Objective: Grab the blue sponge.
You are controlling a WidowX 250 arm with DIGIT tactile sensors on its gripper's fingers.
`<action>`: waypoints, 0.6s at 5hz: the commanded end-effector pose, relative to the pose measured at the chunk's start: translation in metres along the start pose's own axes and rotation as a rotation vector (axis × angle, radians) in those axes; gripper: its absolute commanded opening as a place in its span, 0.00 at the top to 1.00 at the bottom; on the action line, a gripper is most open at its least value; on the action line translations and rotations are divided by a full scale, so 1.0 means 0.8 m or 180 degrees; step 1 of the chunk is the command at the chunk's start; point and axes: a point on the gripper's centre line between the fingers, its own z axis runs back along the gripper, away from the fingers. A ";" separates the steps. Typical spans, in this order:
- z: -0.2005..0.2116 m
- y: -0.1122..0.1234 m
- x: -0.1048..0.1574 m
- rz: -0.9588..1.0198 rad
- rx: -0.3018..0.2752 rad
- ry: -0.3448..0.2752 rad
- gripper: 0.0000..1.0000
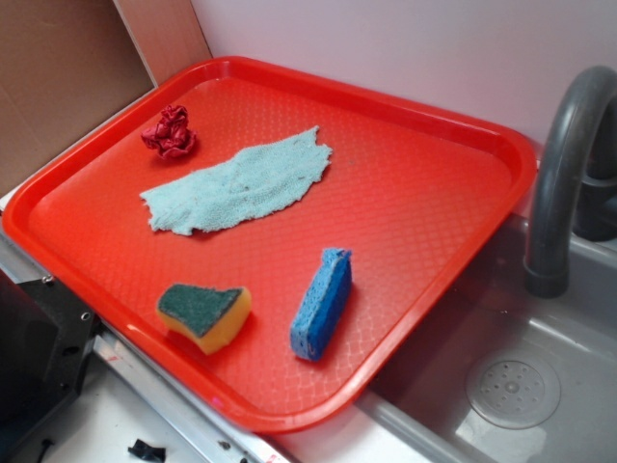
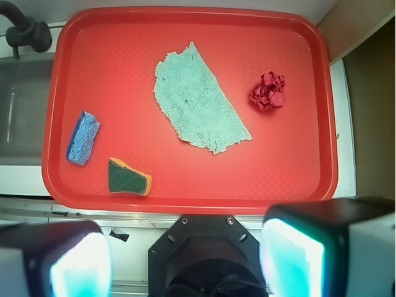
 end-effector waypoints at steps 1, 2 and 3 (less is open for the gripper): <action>0.000 0.000 0.000 0.0000 0.0000 0.0000 0.00; -0.005 -0.014 -0.006 0.0239 -0.0179 -0.0159 0.00; -0.026 -0.048 -0.002 0.0933 -0.0077 -0.0519 0.00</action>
